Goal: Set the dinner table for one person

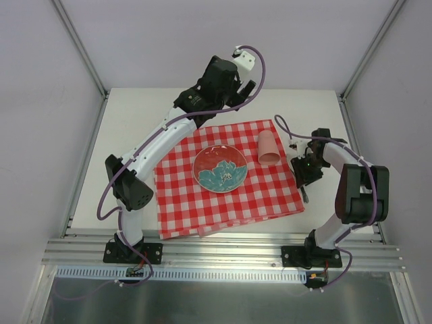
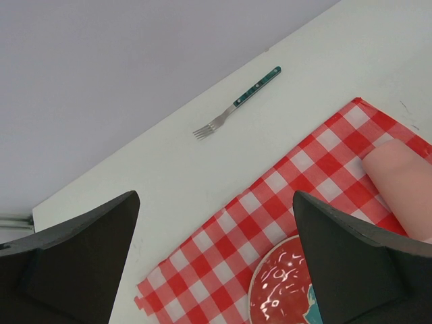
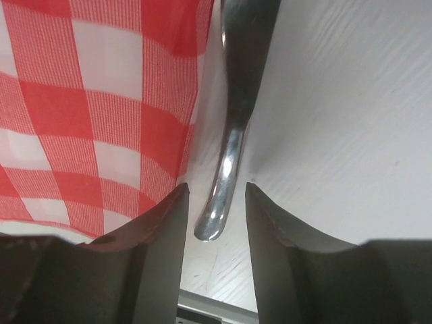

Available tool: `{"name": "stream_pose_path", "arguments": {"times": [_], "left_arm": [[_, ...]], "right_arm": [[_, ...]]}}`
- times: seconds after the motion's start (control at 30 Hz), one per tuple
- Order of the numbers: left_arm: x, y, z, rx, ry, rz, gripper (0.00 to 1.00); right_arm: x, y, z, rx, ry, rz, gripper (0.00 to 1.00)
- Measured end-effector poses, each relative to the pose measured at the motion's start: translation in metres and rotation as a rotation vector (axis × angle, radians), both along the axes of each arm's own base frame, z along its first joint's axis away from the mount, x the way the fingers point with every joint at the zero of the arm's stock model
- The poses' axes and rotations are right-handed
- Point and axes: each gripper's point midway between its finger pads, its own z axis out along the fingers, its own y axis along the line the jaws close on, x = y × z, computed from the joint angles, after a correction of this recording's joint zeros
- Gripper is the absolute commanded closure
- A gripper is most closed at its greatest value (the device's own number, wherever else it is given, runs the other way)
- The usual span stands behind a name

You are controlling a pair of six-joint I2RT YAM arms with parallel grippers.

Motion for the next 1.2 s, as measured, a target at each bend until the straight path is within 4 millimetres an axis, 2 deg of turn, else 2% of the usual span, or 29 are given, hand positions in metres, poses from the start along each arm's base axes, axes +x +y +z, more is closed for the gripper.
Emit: {"name": "stream_pose_path", "arguments": {"times": [0.17,0.27,0.4,0.5,0.63,0.7,1.2], "left_arm": [[0.000,0.000,0.000,-0.002,-0.002,0.000,0.01],[0.000,0.000,0.001,-0.002,-0.003,0.000,0.01],[0.000,0.000,0.001,-0.003,-0.003,0.000,0.01],[0.000,0.000,0.001,-0.003,-0.003,0.000,0.01],[0.000,0.000,0.001,-0.003,-0.003,0.000,0.01],[0.000,0.000,0.001,-0.003,-0.003,0.000,0.01],[0.002,-0.002,0.004,-0.011,-0.010,0.000,0.01]], "right_arm": [[-0.030,-0.001,-0.008,-0.002,0.058,0.013,0.58],[-0.041,-0.002,-0.013,-0.011,0.082,0.021,0.60],[-0.041,-0.004,-0.014,-0.022,0.059,0.026,0.62],[-0.040,-0.006,-0.015,-0.032,0.039,0.031,0.70],[-0.038,-0.010,-0.015,-0.054,0.026,0.040,0.94],[-0.038,-0.010,-0.015,-0.057,0.026,0.041,0.99],[-0.045,-0.013,-0.009,-0.055,0.026,-0.003,0.99]]}}
